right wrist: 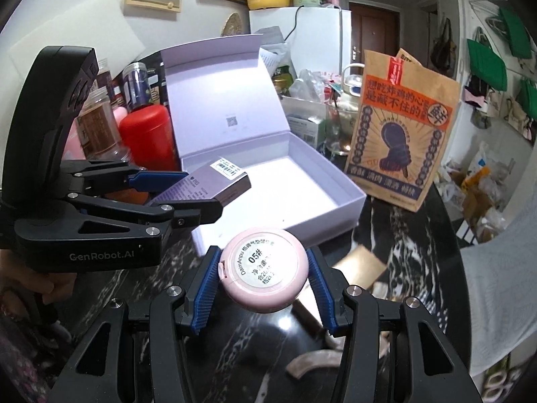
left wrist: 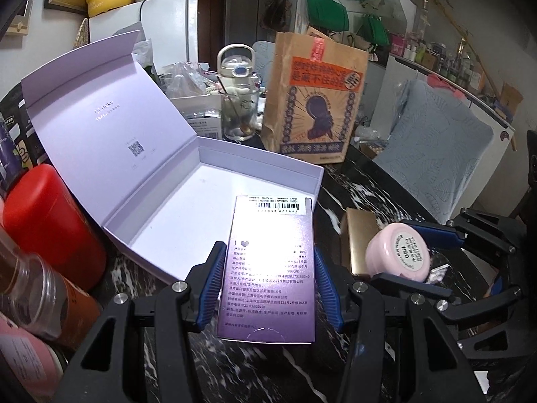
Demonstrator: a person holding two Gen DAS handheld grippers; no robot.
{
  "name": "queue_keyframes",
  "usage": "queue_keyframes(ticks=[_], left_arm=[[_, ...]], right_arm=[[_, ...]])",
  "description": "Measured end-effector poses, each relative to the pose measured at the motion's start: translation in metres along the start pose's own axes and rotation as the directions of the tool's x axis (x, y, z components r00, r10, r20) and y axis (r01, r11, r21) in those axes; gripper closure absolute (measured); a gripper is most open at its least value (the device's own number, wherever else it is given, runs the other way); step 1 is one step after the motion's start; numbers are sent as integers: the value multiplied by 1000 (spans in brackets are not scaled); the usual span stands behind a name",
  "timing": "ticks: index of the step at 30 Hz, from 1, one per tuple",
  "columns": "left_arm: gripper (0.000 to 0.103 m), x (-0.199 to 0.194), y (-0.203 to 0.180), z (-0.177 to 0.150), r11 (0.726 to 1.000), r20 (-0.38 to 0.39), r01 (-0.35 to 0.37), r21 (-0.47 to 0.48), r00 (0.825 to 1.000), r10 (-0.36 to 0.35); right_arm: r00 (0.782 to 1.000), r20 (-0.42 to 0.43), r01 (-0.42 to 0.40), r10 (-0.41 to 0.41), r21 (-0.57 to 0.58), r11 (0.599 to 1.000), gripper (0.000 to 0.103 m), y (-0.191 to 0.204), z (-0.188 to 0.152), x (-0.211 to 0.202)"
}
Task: Organize rigid objects
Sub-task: 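Lower both held items into the lavender box and open both tools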
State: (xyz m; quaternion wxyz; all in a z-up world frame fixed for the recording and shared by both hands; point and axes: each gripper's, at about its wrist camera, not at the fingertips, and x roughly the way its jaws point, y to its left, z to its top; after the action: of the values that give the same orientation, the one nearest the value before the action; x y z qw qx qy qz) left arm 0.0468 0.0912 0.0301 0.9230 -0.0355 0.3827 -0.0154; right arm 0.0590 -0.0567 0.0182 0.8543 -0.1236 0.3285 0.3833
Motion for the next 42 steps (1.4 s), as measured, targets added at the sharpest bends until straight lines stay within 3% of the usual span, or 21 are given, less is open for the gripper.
queue_keyframes(ticks=[24, 33, 42], left_arm=[[52, 33, 36, 62, 995, 53, -89, -41, 994, 91], [52, 48, 46, 83, 994, 64, -87, -61, 994, 91], [52, 78, 54, 85, 990, 21, -122, -65, 992, 124]], right_arm=[[998, 53, 30, -26, -70, 997, 52, -31, 78, 36], [999, 35, 27, -25, -75, 997, 52, -38, 99, 56], [1000, -4, 25, -25, -74, 997, 52, -40, 108, 85]])
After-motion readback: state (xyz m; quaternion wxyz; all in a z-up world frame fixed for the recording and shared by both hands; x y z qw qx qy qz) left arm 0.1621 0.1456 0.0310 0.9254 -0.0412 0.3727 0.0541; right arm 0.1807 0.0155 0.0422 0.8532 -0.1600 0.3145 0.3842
